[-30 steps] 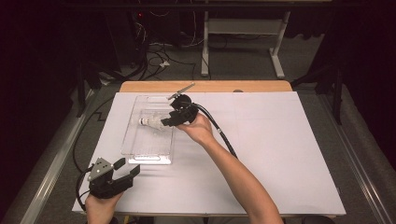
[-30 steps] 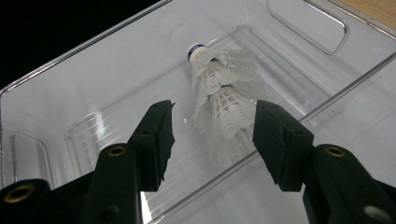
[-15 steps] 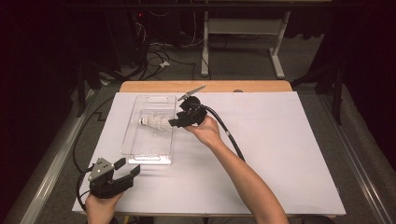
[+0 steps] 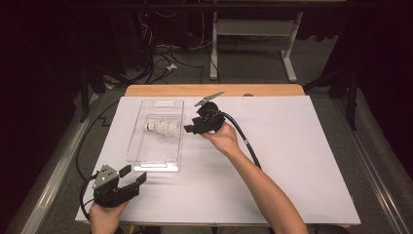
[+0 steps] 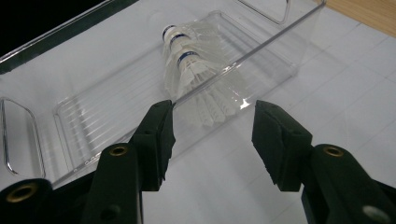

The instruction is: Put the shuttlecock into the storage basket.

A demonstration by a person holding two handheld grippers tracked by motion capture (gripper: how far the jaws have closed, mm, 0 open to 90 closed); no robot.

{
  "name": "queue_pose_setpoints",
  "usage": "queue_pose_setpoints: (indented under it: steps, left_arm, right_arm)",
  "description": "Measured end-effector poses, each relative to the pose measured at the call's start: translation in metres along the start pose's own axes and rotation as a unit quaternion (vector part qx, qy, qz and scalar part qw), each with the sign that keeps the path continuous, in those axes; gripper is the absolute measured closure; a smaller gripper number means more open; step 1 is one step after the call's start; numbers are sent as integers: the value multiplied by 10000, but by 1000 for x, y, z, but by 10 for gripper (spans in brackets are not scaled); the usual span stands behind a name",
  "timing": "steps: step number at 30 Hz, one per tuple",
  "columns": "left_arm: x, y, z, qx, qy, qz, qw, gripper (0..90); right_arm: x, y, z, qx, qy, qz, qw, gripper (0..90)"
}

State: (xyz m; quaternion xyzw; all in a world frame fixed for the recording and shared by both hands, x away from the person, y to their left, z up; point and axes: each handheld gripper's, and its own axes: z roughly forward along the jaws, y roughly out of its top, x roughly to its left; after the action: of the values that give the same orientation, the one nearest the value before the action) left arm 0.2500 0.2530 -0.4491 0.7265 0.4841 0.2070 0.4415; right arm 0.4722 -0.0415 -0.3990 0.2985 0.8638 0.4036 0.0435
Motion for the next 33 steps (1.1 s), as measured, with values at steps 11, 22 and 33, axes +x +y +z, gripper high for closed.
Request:
queue_pose_setpoints:
  steps: [11, 22, 33]
  left_arm:
    - [0, 0, 0, 5, 3, -7, 10000, 359]
    - [0, 0, 0, 9, 9, -5, 10000, 359]
    - [0, 0, 1, 12, 10, -20, 10000, 358]
  right_arm:
    - [-5, -11, -5, 12, -65, 37, 10000, 489]
    - [-11, -22, -15, -23, -134, 116, 9998, 489]
    - [-19, -34, -19, -52, -144, 260, 9995, 489]
